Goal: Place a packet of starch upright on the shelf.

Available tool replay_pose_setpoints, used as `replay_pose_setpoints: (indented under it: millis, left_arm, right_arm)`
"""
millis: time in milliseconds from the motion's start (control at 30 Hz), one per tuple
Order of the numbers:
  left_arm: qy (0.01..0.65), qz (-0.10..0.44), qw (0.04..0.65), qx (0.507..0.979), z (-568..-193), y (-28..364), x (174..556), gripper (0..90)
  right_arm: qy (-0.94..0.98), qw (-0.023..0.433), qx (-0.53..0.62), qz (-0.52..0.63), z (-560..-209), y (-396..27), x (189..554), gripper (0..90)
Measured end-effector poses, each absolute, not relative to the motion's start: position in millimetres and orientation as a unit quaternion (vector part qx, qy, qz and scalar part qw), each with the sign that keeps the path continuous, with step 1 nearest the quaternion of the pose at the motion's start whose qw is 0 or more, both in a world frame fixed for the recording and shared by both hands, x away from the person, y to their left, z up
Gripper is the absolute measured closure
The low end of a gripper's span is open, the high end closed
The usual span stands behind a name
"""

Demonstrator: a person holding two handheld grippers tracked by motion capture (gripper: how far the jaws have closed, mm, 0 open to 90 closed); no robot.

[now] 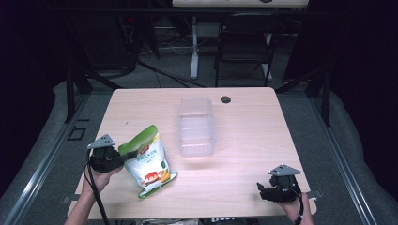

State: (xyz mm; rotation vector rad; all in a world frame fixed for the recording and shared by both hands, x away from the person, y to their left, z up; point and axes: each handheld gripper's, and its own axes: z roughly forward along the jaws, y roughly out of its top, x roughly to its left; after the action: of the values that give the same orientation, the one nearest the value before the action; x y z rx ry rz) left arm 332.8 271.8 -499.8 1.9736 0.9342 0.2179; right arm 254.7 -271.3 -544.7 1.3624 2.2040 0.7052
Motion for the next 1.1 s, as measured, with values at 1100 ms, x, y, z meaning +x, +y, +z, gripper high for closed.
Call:
replay_pose_setpoints:
  millis: [1100]
  left_arm:
    - [0.249,0.122,0.451,0.848,-455,232,315,90.0]
  right_arm:
    - [0.792,0.232,0.504,0.255,-544,-274,254,22.6]
